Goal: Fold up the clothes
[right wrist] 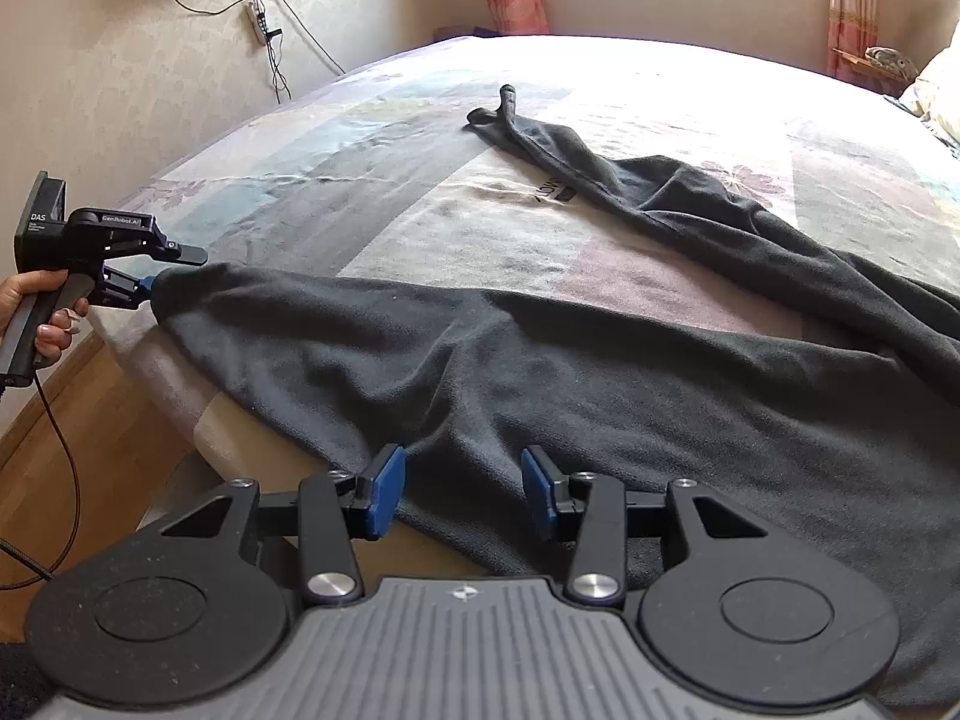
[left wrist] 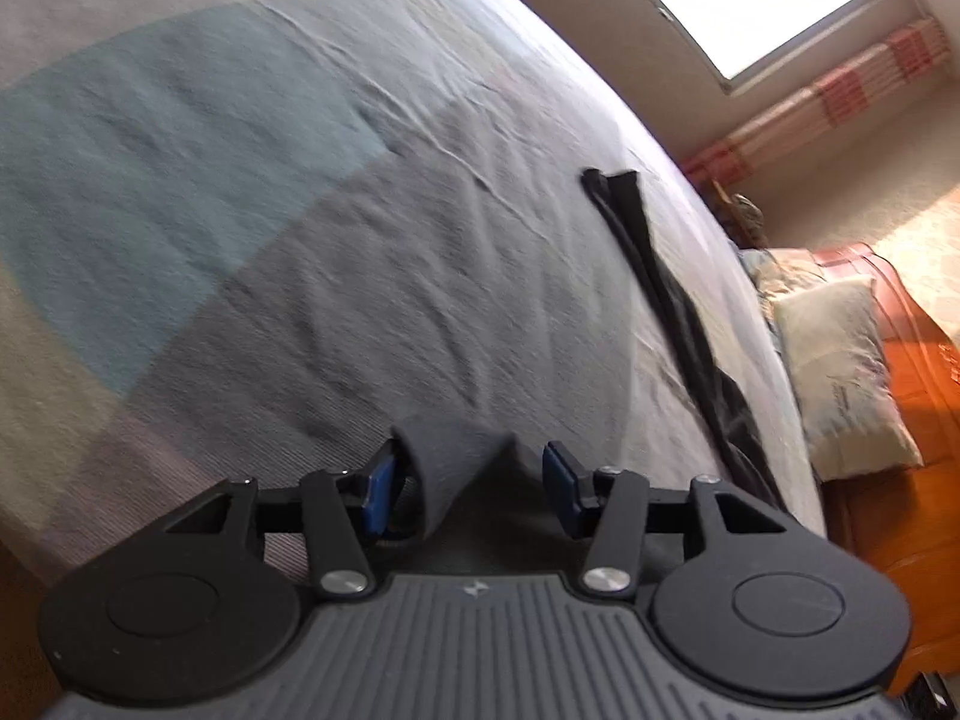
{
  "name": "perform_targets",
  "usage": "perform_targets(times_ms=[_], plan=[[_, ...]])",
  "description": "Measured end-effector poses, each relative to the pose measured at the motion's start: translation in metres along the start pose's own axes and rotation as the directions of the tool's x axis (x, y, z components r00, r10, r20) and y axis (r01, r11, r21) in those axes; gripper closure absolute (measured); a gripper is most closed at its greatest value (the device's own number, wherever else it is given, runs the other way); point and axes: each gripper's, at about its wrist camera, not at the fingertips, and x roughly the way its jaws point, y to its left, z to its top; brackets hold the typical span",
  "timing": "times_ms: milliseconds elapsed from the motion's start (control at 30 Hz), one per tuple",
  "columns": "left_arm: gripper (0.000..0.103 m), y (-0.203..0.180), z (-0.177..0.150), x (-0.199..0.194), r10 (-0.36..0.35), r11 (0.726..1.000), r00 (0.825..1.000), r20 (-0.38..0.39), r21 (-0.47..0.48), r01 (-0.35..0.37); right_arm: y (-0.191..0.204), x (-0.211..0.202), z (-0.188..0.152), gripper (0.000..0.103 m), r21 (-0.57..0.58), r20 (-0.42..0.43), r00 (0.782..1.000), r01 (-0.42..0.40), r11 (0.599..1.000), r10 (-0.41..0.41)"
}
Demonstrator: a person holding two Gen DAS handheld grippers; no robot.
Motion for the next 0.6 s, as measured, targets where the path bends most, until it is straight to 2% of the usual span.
perform_targets(times_ms=[100,167,233,300,467,600], plan=[[0.041,-0.029,-0.024,-0.001,-0.116,0.987,0.991,-0.069,0.103,0.123,0.001,0.002,-0.001,0.054,-0.002,-0.007,1.000,0.006,1.000,-0.006],[0.040,-0.049,-0.043,0.001,-0.188,0.962,0.973,-0.136,0.172,0.210,0.000,0.005,-0.001,0.054,0.004,-0.013,1.000,0.001,1.000,-0.001],[0.037,-0.063,-0.059,0.006,-0.217,0.941,0.959,-0.182,0.221,0.255,0.001,0.009,-0.002,0.053,0.007,-0.021,1.000,-0.003,1.000,0.003],[0.037,-0.072,-0.068,0.015,-0.189,0.936,0.958,-0.216,0.257,0.242,0.003,0.011,-0.002,0.053,0.002,-0.027,1.000,-0.003,1.000,0.003],[0.037,-0.077,-0.067,0.021,-0.125,0.945,0.970,-0.207,0.273,0.180,0.007,0.005,-0.003,0.051,-0.027,-0.016,1.000,0.016,1.000,-0.016],[0.036,-0.075,-0.058,0.010,-0.119,0.948,0.983,-0.142,0.278,0.155,0.000,0.004,-0.003,0.048,0.007,-0.006,1.000,0.020,1.000,-0.020]])
